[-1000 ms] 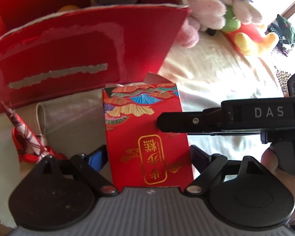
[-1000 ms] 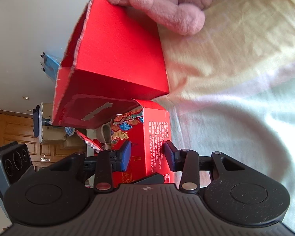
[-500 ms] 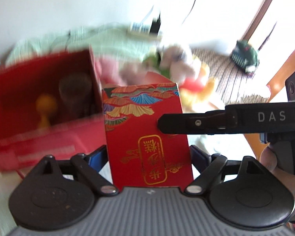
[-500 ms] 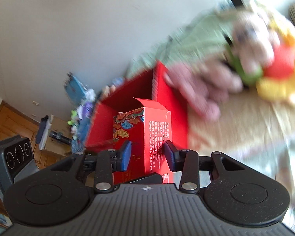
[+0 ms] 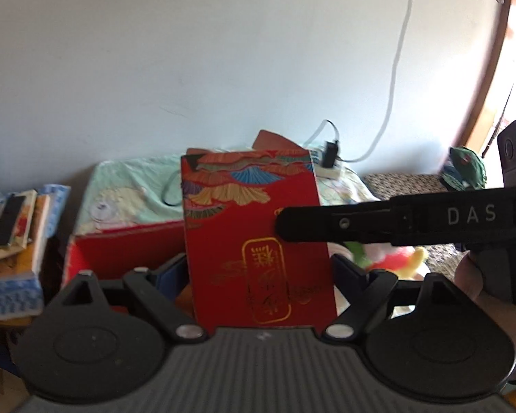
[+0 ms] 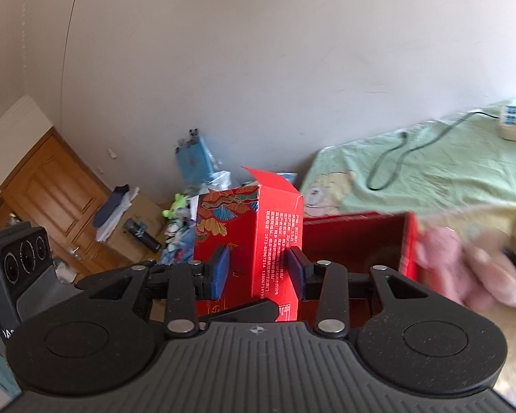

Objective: Organize objects
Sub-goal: 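Carry the red packet over the red box and lower it inside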

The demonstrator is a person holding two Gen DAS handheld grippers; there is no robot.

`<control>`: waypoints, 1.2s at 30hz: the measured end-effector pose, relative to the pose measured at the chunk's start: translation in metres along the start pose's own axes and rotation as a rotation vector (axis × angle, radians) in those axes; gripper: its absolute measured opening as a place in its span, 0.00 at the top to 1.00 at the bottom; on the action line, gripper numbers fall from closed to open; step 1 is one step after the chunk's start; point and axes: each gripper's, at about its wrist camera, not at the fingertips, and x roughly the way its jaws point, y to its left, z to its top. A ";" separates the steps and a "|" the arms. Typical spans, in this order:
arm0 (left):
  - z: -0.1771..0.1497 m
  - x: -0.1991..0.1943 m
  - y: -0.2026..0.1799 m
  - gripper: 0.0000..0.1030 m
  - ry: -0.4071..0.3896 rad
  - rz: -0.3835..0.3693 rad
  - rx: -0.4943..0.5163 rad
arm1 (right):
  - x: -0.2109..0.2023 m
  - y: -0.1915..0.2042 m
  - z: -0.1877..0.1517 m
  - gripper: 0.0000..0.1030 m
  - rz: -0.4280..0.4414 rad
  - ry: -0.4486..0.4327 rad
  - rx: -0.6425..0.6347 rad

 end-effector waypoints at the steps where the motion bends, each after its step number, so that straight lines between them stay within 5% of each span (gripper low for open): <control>1: 0.003 -0.001 0.012 0.18 0.000 0.008 -0.007 | 0.010 0.003 0.004 0.60 0.006 0.011 -0.002; 8: 0.005 0.033 0.090 0.18 0.068 0.017 -0.100 | 0.090 0.000 0.009 0.60 -0.009 0.115 0.017; 14: -0.012 0.096 0.134 0.18 0.211 0.028 -0.155 | 0.155 -0.025 -0.006 0.60 -0.054 0.249 0.092; 24: -0.037 0.180 0.162 0.17 0.495 0.038 -0.172 | 0.216 -0.064 -0.025 0.60 -0.114 0.426 0.236; 36: -0.048 0.233 0.165 0.17 0.706 0.048 -0.145 | 0.235 -0.089 -0.041 0.60 -0.153 0.471 0.299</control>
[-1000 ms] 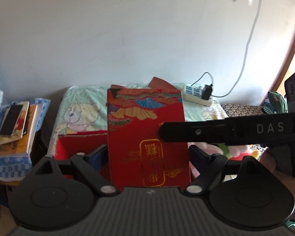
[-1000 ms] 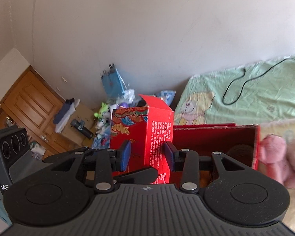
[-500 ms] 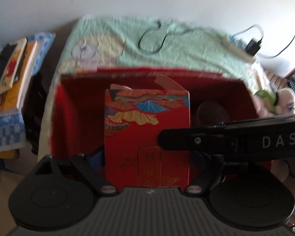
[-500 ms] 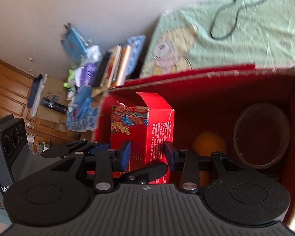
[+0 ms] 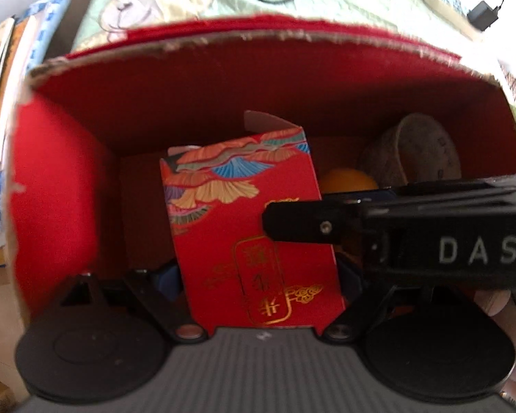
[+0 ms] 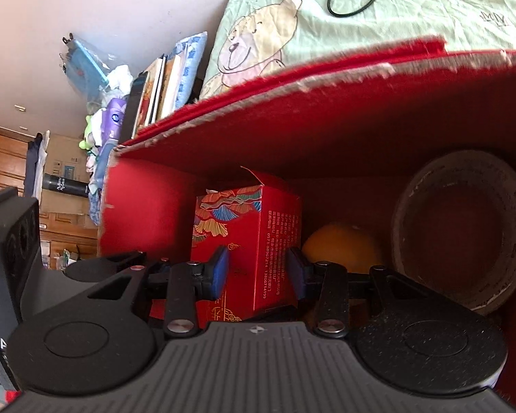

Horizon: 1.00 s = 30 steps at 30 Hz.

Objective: Organize objects
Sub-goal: 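Carry the red packet over the red box and lower it inside, then open the right tool to release the packet in the box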

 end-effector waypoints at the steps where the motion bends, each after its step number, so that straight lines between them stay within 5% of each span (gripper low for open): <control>1: 0.001 0.002 -0.002 0.17 0.004 0.006 0.011 | -0.001 0.001 -0.001 0.60 -0.008 -0.002 -0.007; 13: 0.006 0.012 -0.014 0.15 0.032 0.026 0.068 | -0.013 0.008 -0.005 0.61 -0.086 -0.025 -0.042; 30: 0.000 0.014 -0.006 0.15 0.035 0.020 0.047 | -0.019 0.005 -0.008 0.61 -0.049 -0.131 -0.024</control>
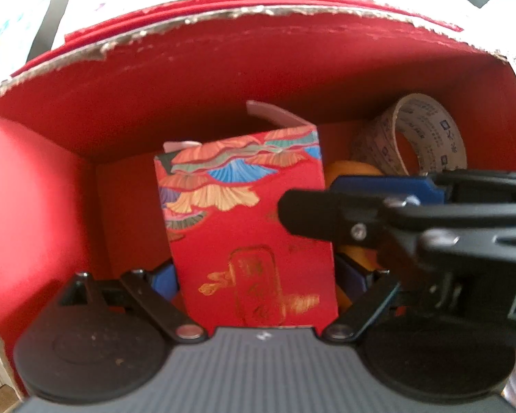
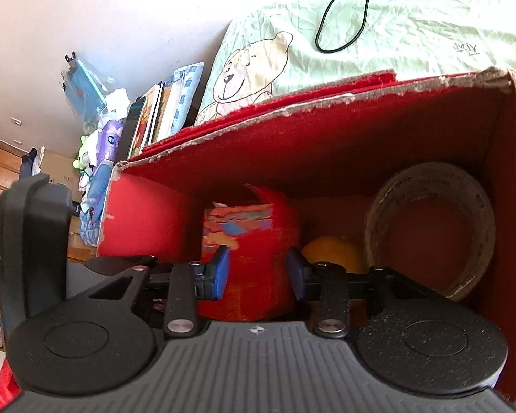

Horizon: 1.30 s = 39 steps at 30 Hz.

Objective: Organize objects
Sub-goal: 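Open the right tool to release the packet in the box, then raise the open right tool out of the red box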

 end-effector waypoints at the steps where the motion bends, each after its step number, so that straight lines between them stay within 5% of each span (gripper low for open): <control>1: 0.000 0.001 -0.001 0.15 0.000 0.008 0.003 | -0.002 0.001 0.000 0.61 -0.002 -0.018 -0.008; 10: -0.005 -0.001 -0.003 0.15 -0.021 0.032 0.016 | -0.015 -0.007 -0.006 0.61 -0.011 -0.172 0.052; 39: -0.020 -0.008 -0.017 0.15 -0.101 0.086 0.064 | -0.023 -0.001 -0.012 0.61 -0.189 -0.298 0.021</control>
